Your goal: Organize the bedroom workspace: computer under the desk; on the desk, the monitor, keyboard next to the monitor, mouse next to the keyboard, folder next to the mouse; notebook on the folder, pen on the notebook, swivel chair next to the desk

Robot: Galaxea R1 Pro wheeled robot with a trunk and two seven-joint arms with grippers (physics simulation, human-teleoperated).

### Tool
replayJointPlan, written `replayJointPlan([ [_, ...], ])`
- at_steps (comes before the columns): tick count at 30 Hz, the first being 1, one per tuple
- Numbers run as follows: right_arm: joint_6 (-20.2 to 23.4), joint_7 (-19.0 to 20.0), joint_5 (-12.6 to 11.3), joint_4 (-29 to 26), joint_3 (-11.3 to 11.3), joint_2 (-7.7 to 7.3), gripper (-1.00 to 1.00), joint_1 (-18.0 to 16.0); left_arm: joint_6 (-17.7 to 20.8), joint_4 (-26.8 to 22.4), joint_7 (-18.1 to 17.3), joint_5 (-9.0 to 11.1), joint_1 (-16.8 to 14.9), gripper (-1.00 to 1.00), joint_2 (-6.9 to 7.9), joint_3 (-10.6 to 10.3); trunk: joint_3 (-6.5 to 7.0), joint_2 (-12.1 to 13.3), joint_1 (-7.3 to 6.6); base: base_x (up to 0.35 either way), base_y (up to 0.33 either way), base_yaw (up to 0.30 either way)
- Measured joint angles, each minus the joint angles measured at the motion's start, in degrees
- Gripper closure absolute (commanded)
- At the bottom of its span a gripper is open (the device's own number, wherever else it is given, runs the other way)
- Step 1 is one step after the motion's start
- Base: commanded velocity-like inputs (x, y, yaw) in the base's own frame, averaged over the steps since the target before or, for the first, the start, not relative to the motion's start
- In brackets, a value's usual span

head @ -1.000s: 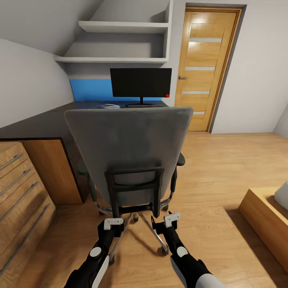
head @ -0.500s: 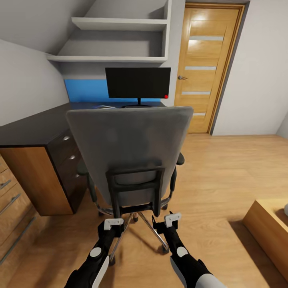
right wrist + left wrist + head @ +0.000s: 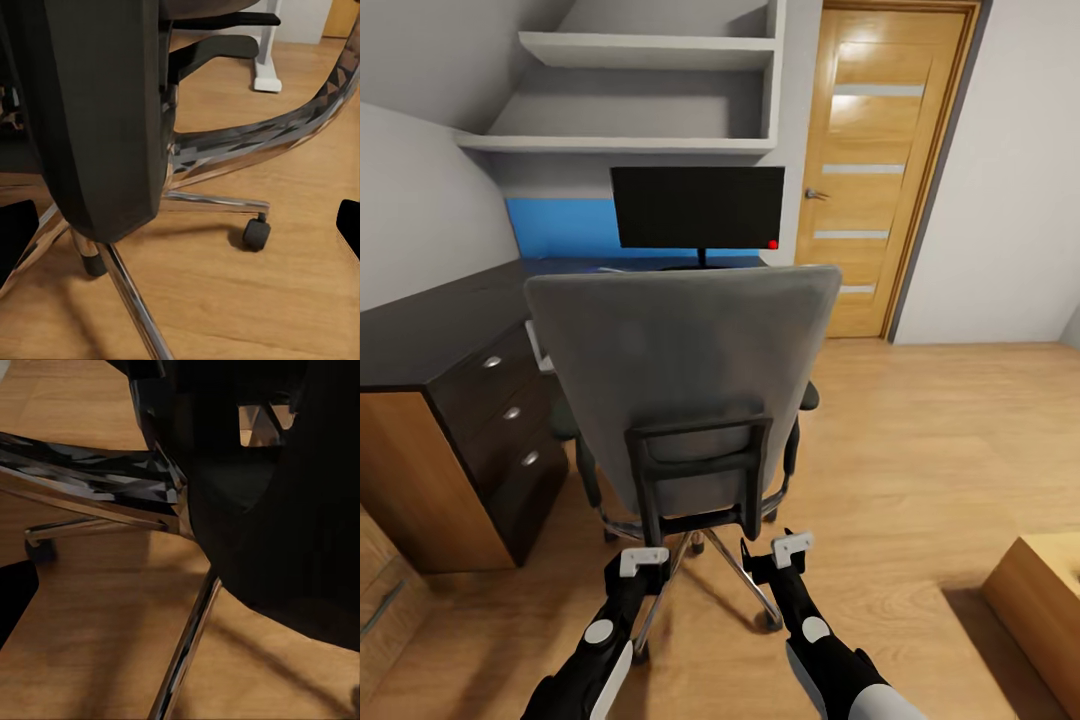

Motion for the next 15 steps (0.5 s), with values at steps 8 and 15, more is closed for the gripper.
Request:
replayJointPlan([
  [8,-0.01,0.04,0.05,0.00,0.01,0.00,-1.00,0.00,-1.95,0.60,-0.19,0.16,0.02,-1.00,0.01,0.05,-0.01,0.01,0.00,0.317,-0.009,0.000],
  [15,0.04,0.06,0.21,0.04,0.16,0.00,-1.00,0.02,-3.23,0.69,-0.23,0.10,0.02,-1.00,0.00,-0.04,-0.01,0.01,0.01,0.325,-0.001,0.000],
])
